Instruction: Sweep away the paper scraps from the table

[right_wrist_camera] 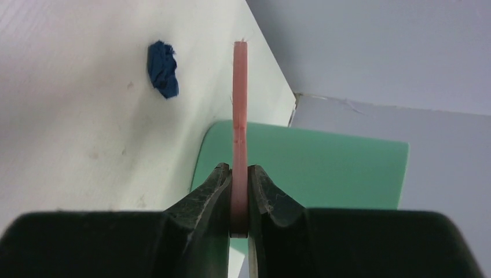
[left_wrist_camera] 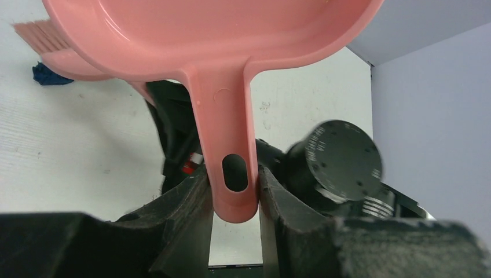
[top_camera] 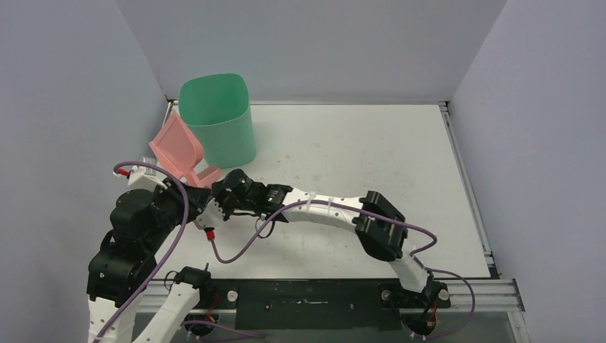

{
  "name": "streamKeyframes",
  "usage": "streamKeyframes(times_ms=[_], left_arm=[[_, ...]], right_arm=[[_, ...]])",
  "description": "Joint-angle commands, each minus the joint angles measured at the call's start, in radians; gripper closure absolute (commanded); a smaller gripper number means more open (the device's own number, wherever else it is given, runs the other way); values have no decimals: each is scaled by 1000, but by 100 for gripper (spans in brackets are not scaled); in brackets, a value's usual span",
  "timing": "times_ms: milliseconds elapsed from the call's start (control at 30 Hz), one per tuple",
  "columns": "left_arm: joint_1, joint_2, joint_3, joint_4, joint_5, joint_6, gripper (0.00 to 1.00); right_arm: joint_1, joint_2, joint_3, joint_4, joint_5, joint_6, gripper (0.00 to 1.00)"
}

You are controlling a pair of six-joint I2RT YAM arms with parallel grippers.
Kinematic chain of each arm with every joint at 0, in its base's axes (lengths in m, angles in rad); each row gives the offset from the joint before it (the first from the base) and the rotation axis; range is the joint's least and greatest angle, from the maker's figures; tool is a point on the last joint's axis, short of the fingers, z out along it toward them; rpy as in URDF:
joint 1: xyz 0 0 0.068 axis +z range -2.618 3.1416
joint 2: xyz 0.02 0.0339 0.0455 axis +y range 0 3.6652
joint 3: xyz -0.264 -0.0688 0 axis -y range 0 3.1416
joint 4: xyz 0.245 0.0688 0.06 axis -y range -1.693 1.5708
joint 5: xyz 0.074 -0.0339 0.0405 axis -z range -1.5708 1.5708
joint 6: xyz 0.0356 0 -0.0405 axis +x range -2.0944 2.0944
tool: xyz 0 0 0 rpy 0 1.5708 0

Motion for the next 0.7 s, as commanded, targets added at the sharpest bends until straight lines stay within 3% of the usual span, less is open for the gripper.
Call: streamKeyframes(times_ms=[0,133,300,500,667], left_arm=[[-14,-2,26,42,-9,8,100],[-22,-20,19,31,-17,21,100],[-29,-35,8,37,-28,35,100],[-31,-61,-6,47,-32,41,100],[-44,-68,-19,63,-16,55,100]], right_arm=[[16,133,147,125,-61,17,95],[40,226,212,89,-103,13,95],[82,251,257,-198,-157,-74,95],[133,164,224,-615,-153,-190,95],[198,1,37,-818,-94,-178,95]])
